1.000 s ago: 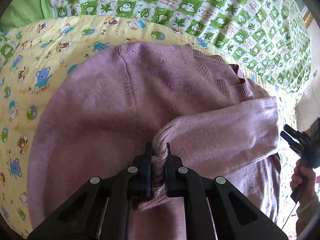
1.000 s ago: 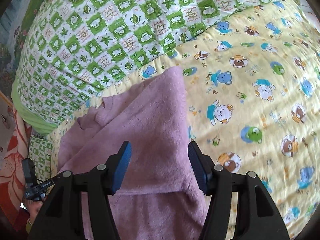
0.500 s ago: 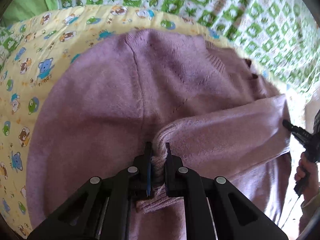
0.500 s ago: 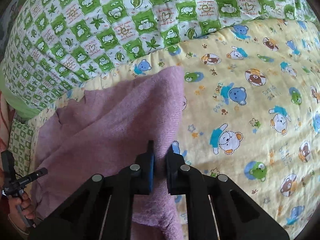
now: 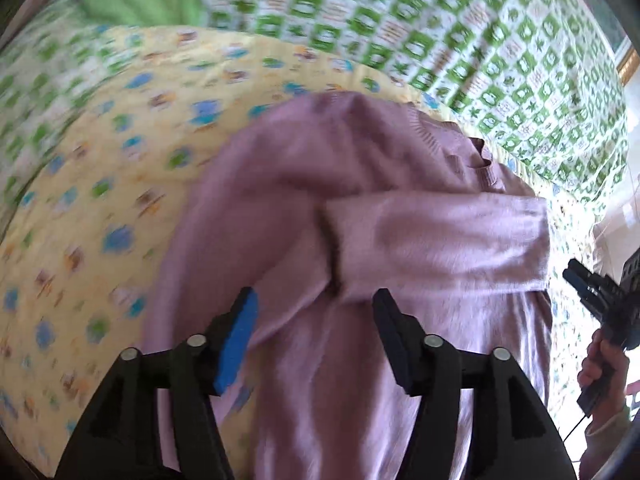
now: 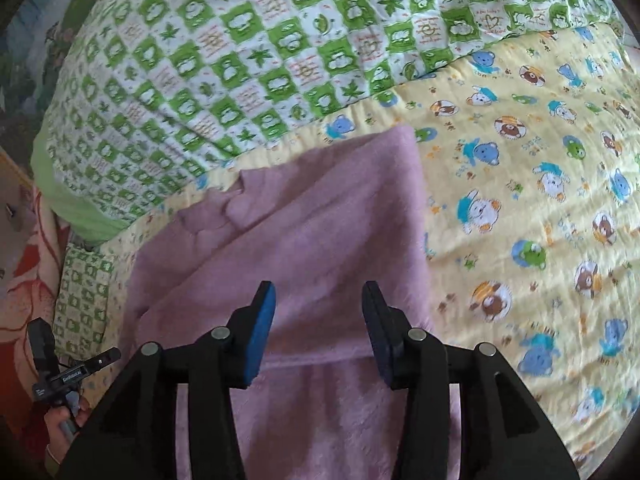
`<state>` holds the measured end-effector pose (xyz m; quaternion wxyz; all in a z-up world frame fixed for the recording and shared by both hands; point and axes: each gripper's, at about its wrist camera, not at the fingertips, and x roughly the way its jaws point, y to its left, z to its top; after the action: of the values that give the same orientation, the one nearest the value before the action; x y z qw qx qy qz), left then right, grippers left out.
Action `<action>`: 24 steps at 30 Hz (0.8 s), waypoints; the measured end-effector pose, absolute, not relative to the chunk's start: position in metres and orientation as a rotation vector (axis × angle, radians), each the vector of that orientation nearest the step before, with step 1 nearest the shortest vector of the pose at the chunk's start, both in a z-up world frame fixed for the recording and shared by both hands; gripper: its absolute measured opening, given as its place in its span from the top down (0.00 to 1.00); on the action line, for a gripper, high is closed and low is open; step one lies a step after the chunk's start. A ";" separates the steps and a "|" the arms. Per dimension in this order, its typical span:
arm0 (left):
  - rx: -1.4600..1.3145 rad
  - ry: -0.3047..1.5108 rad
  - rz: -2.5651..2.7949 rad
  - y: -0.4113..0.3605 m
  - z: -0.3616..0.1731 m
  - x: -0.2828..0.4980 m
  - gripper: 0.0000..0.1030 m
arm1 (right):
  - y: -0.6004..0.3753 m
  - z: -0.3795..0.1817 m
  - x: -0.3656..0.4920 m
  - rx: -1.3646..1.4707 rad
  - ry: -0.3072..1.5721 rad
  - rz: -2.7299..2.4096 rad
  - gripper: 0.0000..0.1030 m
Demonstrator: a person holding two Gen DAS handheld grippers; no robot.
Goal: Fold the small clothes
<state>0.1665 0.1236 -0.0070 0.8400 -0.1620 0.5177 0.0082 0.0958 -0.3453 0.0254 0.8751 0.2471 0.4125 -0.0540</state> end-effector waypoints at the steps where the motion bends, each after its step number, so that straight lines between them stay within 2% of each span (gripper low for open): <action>1: -0.344 1.095 0.028 0.129 -0.006 0.155 0.36 | -0.334 0.026 0.090 0.517 0.868 -0.091 0.54; 3: -0.356 1.108 0.073 0.145 -0.004 0.121 0.32 | -0.309 0.022 0.078 0.516 0.893 -0.048 0.54; 7: -0.404 1.165 0.093 0.170 -0.015 0.066 0.31 | -0.265 0.009 0.054 0.518 0.946 0.012 0.54; 14: -0.392 1.280 0.063 0.158 -0.048 0.001 0.31 | -0.213 -0.007 0.030 0.506 1.003 0.078 0.54; 16: -0.366 1.305 0.046 0.150 -0.055 -0.009 0.37 | -0.206 -0.005 0.025 0.500 1.005 0.086 0.54; 17: -0.358 1.317 0.027 0.146 -0.058 -0.012 0.51 | -0.203 -0.004 0.024 0.498 1.004 0.087 0.54; 18: -0.356 1.325 0.005 0.144 -0.061 -0.017 0.76 | -0.200 -0.002 0.023 0.496 1.000 0.087 0.54; 19: -0.357 1.334 -0.024 0.141 -0.063 -0.022 0.89 | -0.198 -0.001 0.022 0.494 0.995 0.088 0.54; 21: -0.331 1.305 -0.041 0.136 -0.058 -0.029 0.94 | -0.195 0.002 0.020 0.491 0.985 0.090 0.54; 24: -0.333 1.221 -0.102 0.128 -0.033 -0.024 0.95 | -0.193 0.004 0.016 0.490 0.973 0.089 0.54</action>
<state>-0.0236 0.1284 -0.0330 0.8050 -0.1555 0.5705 -0.0478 0.0164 -0.1929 0.0045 0.8543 0.2329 0.4628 0.0422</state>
